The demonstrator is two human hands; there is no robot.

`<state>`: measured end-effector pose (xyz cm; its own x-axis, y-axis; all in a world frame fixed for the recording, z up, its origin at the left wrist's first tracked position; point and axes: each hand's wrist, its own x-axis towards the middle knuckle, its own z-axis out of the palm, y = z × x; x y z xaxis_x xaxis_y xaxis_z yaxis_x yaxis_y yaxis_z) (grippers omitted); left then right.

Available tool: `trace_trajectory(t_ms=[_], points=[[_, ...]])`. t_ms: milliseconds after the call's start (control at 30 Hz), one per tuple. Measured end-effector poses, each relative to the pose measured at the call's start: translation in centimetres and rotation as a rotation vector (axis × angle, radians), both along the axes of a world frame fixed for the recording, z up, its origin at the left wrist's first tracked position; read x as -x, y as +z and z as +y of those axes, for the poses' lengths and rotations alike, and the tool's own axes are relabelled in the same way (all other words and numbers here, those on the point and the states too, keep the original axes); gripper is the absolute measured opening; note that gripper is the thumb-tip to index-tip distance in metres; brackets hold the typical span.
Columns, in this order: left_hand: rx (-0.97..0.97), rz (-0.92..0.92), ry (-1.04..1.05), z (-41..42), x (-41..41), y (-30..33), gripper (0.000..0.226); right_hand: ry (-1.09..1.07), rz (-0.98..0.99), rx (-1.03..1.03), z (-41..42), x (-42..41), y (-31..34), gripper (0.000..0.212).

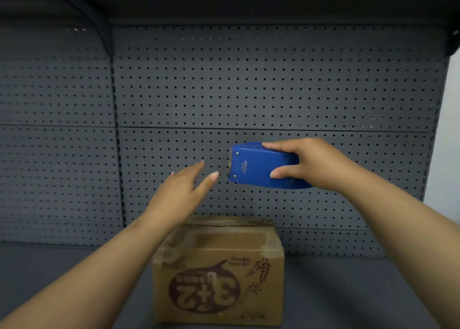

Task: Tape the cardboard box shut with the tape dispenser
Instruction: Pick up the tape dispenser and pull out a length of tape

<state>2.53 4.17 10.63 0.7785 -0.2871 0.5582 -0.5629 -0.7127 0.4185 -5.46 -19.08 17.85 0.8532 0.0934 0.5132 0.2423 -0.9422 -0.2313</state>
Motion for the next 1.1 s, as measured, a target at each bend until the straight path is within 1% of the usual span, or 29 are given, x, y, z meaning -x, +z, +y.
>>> trace_trajectory(t_ms=[67, 133, 233, 267, 333, 400, 567, 667, 767, 967, 1033, 1100], points=[[0.074, 0.044, -0.026, 1.2, -0.5, 0.8, 0.076, 0.041, 0.002, 0.005, 1.7, -0.2, 0.4, 0.06], [0.191, 0.11, -0.074, 2.3, -0.9, 1.4, 0.074, 0.066, -0.006, 0.004, 3.2, -0.5, 0.6, 0.06], [0.432, 0.285, -0.25, 3.8, -1.2, 2.1, 0.079, 0.09, -0.02, -0.022, 5.0, -1.2, 0.4, 0.06], [0.493, 0.337, -0.301, 4.2, -1.3, 2.2, 0.075, 0.093, -0.021, -0.029, 5.5, -1.5, 0.4, 0.059], [0.593, 0.436, -0.373, 5.0, -1.6, 2.4, 0.061, 0.097, -0.011, -0.042, 6.5, -2.1, 0.2, 0.059], [0.664, 0.518, -0.427, 5.7, -2.1, 2.4, 0.052, 0.099, 0.007, -0.048, 7.4, -2.7, 0.0, 0.059], [0.744, 0.614, -0.478, 7.3, -3.8, 2.1, 0.05, 0.091, 0.035, -0.085, 9.1, -3.8, -0.4, 0.058], [0.755, 0.687, -0.507, 8.0, -4.8, 1.9, 0.056, 0.094, 0.047, -0.075, 9.7, -4.2, -0.5, 0.058], [0.773, 0.753, -0.544, 8.4, -5.7, 1.6, 0.056, 0.092, 0.052, -0.077, 10.0, -4.6, -0.6, 0.058], [0.909, 0.897, -0.621, 8.2, -6.9, 0.5, 0.03, 0.116, 0.078, -0.111, 10.2, -5.1, -1.0, 0.057], [0.948, 0.939, -0.665, 7.9, -7.1, 0.2, 0.029, 0.119, 0.088, -0.119, 10.2, -5.3, -1.0, 0.057], [0.93, 0.931, -0.681, 7.5, -7.2, 0.0, 0.034, 0.119, 0.096, -0.118, 10.1, -5.4, -1.0, 0.057]])
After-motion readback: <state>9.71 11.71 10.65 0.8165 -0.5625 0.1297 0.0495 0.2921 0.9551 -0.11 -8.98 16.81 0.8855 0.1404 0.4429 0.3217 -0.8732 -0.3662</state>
